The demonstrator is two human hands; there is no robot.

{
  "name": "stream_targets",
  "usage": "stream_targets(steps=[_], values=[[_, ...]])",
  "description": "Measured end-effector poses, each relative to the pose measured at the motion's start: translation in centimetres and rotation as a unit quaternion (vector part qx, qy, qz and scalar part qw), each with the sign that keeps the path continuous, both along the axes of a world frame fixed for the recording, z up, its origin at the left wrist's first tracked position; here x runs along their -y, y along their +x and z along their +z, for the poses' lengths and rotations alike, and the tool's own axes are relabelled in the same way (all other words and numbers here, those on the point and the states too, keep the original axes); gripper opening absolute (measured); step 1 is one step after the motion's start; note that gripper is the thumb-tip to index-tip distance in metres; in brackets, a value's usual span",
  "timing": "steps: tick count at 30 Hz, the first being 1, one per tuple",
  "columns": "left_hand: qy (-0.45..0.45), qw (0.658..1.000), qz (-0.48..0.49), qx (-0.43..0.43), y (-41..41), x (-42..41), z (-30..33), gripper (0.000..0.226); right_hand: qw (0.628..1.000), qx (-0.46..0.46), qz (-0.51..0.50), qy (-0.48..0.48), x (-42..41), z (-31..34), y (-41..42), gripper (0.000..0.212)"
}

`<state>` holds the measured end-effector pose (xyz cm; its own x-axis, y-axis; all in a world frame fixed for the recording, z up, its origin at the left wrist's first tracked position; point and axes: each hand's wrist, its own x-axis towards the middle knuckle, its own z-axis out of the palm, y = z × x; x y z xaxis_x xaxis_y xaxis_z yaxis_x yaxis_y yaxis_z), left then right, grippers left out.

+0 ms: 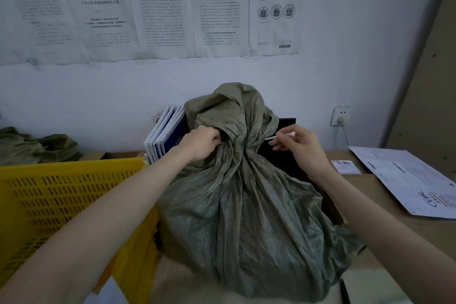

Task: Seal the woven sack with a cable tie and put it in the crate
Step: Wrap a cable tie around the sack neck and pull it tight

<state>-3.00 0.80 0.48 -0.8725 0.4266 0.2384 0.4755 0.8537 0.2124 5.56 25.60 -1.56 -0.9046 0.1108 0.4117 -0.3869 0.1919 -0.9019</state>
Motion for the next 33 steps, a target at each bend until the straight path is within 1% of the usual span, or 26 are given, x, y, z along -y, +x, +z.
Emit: stream_targets(steps=[1, 3, 5, 8, 9, 11, 13, 14, 15, 17, 19, 22, 27, 30, 33], values=[[-0.006, 1.000, -0.007, -0.001, 0.4, 0.2, 0.1, 0.018, 1.000, 0.000, 0.003, 0.004, -0.1, -0.3, 0.1, 0.007], [0.041, 0.996, -0.056, 0.063, 1.1, 0.4, 0.4, 0.013, 1.000, 0.001, 0.008, 0.008, -0.1, -0.8, 0.5, 0.007], [0.085, 0.982, -0.097, 0.135, 2.0, 0.4, 1.0, 0.016, 1.000, -0.002, 0.013, 0.003, -0.1, -1.1, 0.8, 0.009], [0.143, 0.966, -0.109, 0.188, 2.8, 0.3, 1.6, 0.024, 1.000, -0.005, 0.017, -0.009, 0.1, -1.0, 1.0, 0.010], [0.173, 0.958, -0.106, 0.205, 2.9, 0.3, 1.7, 0.026, 1.000, -0.006, 0.018, -0.012, 0.1, -1.0, 1.1, 0.009], [0.241, 0.929, -0.112, 0.258, 2.9, 0.2, 1.8, 0.028, 1.000, -0.010, 0.022, -0.018, 0.0, -0.9, 1.1, 0.007], [0.280, 0.904, -0.133, 0.295, 2.8, 0.2, 1.7, 0.026, 0.999, -0.013, 0.028, -0.016, 0.0, -0.9, 1.1, 0.008], [0.278, 0.904, -0.139, 0.295, 2.7, 0.3, 1.6, 0.026, 0.999, -0.014, 0.028, -0.013, -0.1, -0.9, 1.1, 0.009], [0.262, 0.912, -0.142, 0.282, 2.6, 0.3, 1.4, 0.028, 0.999, -0.015, 0.026, -0.011, -0.2, -0.9, 1.2, 0.010], [0.225, 0.934, -0.149, 0.235, 2.5, 0.2, 0.8, 0.031, 1.000, -0.018, 0.023, -0.009, -0.3, -0.9, 1.2, 0.012], [0.229, 0.942, -0.153, 0.193, 2.6, -0.1, 0.2, 0.027, 1.000, -0.022, 0.021, -0.007, -0.3, -0.9, 1.3, 0.014], [0.258, 0.941, -0.145, 0.165, 2.8, -0.6, -0.4, 0.026, 0.999, -0.031, 0.022, -0.004, -0.2, -1.2, 1.3, 0.016], [0.271, 0.943, -0.141, 0.135, 2.8, -1.1, -1.3, 0.018, 0.999, -0.040, 0.037, 0.001, -0.3, -1.1, 1.4, 0.016], [0.271, 0.951, -0.121, 0.088, 2.2, -1.2, -1.9, 0.016, 0.998, -0.055, -0.002, 0.016, -0.5, -1.2, 1.1, 0.018], [0.299, 0.942, -0.124, 0.086, 2.0, -1.3, -1.9, 0.014, 0.998, -0.053, -0.020, 0.032, -0.6, -1.1, 0.9, 0.019]])
